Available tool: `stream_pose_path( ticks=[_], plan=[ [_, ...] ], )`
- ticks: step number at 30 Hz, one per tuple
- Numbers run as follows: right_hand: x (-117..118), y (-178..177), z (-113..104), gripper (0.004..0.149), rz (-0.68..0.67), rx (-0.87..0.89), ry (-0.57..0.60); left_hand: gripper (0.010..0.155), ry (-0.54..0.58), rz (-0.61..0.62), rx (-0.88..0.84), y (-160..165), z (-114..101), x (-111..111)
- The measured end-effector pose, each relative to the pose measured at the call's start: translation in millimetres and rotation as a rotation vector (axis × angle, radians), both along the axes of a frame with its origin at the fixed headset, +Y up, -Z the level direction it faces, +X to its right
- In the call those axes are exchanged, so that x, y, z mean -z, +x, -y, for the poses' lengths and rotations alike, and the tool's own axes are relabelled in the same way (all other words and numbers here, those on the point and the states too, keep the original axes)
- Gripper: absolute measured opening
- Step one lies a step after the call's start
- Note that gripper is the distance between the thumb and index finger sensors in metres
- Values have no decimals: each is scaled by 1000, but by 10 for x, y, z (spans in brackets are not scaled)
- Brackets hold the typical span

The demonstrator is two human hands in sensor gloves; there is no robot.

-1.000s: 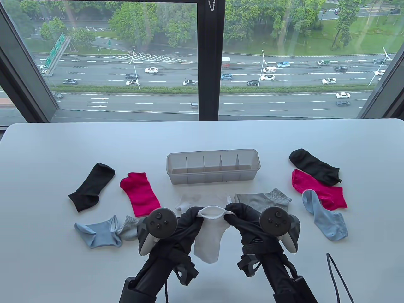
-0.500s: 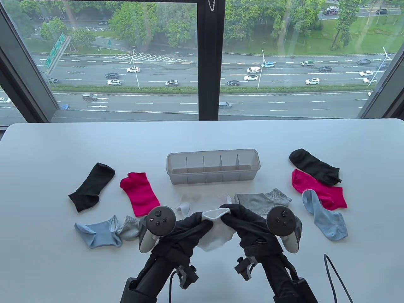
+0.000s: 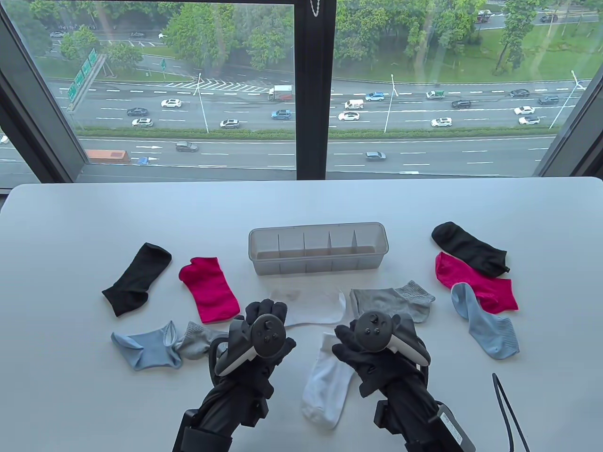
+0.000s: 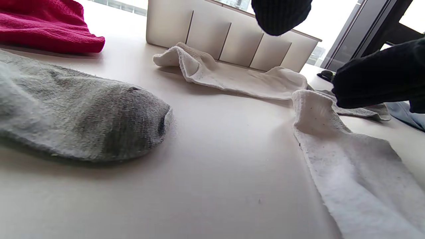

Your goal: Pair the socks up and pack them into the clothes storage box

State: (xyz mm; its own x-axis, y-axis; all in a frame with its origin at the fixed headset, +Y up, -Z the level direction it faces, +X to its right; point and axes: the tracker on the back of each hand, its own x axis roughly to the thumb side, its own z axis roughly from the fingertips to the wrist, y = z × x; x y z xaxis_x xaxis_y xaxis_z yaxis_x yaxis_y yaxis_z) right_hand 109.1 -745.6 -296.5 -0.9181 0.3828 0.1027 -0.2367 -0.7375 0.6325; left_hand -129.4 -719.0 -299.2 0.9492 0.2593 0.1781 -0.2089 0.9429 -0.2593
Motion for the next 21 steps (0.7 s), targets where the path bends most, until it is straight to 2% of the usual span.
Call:
stream_pose_path(
  ticks=[1,2,6,10,13,18,21],
  plan=[
    [10,-18,114,69,-7,-54,-96,75,-1,-16,8,-38,-18,10],
    [18,-15,142,70,-11,-78,-127,75,2,-25,17,-60,-33,14],
    [27,68,-31,71,29,24,22,74,8,-46,43,-134,-96,75],
    [31,136,-153,71,58,33,130,72,-44,-55,99,-95,-38,301],
    [35,157,-164,71,63,14,158,70,-191,-35,131,-16,79,505],
    [64,219,-198,71,100,61,178,69,-300,-45,209,51,268,743],
    [81,267,-208,71,119,80,176,67,-326,-64,258,59,350,813]
  ],
)
